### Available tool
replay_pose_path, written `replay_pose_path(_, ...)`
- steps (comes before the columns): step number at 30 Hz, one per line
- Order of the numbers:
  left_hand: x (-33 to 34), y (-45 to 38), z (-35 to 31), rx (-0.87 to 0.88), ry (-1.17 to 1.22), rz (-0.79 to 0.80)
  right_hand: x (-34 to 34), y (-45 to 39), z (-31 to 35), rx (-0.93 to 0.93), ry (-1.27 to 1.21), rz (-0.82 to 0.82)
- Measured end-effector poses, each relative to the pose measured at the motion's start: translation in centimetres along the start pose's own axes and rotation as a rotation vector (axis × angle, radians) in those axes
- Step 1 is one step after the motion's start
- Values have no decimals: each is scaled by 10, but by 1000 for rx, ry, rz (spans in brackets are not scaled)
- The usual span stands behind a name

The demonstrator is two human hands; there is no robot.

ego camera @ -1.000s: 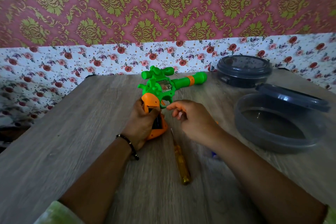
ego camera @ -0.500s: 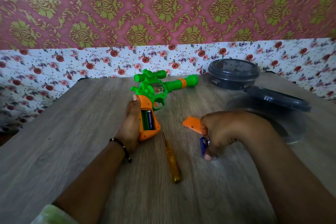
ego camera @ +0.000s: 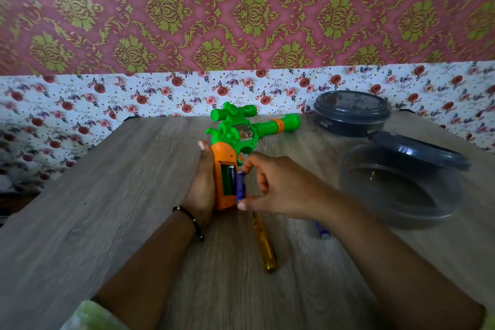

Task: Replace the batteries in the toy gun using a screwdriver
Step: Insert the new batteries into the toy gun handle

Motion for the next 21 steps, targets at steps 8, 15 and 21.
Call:
replay_pose_path(8, 2, -5, 4, 6, 55, 95, 30, -11, -4, -119, 76, -172)
replay_pose_path(15, 2, -6, 4, 7, 67, 91, 32, -13, -7, -105, 32, -244)
replay_pose_path(21, 3, -2, 3, 26, -19, 72, 35, -16, -8, -31, -12, -364)
Point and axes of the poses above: each hand's wrist, its own y-axis away from the middle knuckle, its own x-axis out of the palm, z = x × y, the point moved 2 cm from there along -y, towards the middle knuckle, and after that the axes turned 5 degrees about -z, right-handed, at the moved point
